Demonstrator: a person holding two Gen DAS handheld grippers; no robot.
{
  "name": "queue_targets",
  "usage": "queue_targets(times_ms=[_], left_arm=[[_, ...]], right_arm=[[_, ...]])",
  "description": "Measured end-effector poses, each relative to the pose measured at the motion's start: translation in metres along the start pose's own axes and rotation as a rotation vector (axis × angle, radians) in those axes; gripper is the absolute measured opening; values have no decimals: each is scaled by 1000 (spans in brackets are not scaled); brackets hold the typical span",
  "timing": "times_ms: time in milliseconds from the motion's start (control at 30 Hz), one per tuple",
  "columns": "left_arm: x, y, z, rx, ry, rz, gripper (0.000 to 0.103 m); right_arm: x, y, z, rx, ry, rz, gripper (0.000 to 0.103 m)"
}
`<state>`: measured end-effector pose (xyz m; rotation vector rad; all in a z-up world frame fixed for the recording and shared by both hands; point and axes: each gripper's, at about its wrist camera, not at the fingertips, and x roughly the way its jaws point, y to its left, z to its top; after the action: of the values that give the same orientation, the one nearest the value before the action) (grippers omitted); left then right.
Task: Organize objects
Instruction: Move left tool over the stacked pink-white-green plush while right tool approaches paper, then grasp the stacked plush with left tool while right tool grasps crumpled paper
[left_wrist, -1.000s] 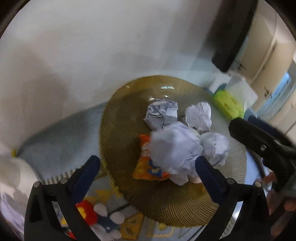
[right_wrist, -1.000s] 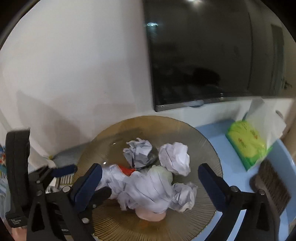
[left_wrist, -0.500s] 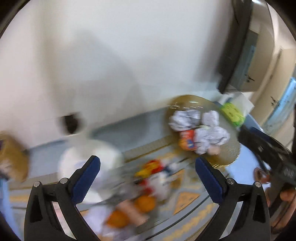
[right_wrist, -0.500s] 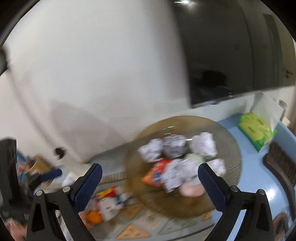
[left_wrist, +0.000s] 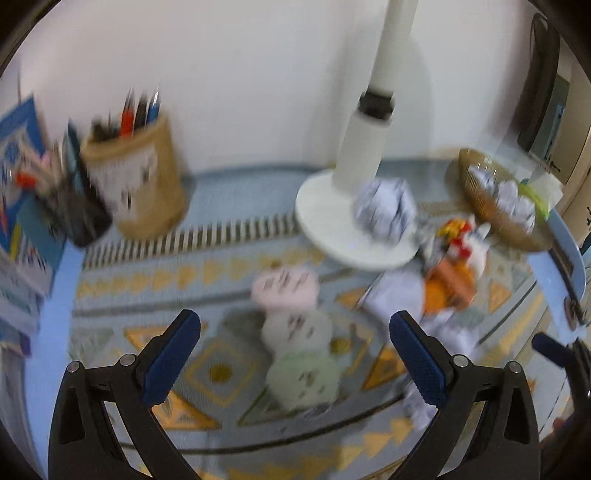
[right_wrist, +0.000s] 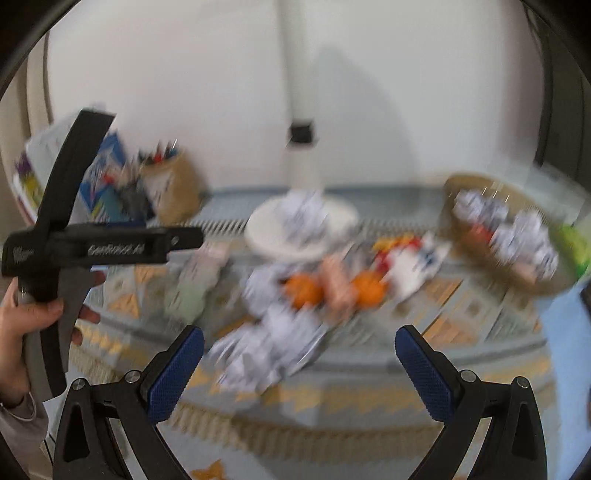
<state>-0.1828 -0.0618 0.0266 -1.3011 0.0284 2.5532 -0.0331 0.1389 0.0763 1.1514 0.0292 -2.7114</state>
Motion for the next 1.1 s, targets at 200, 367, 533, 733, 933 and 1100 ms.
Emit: queue_targets(times_ms=[200, 367, 533, 733, 933, 1100], left_arm=[[42, 3, -32, -37, 51, -15, 102], [56, -10, -30, 40, 20, 60, 102], [65, -18, -21, 58, 18, 88, 103], [70, -22, -16, 60, 16, 86, 103], [72, -21, -15, 62, 15, 86, 103], [69, -17, -18, 64, 14, 86, 103]], right_arm=[[38, 36, -40, -12, 83, -78, 103], [64, 36, -40, 70, 97, -141, 103], [82, 33, -31, 112, 134, -173, 103], [88, 32, -26, 132, 134, -196, 103], [91, 33, -23, 147, 130, -207, 103], [90, 33, -24, 153, 125, -200, 103]])
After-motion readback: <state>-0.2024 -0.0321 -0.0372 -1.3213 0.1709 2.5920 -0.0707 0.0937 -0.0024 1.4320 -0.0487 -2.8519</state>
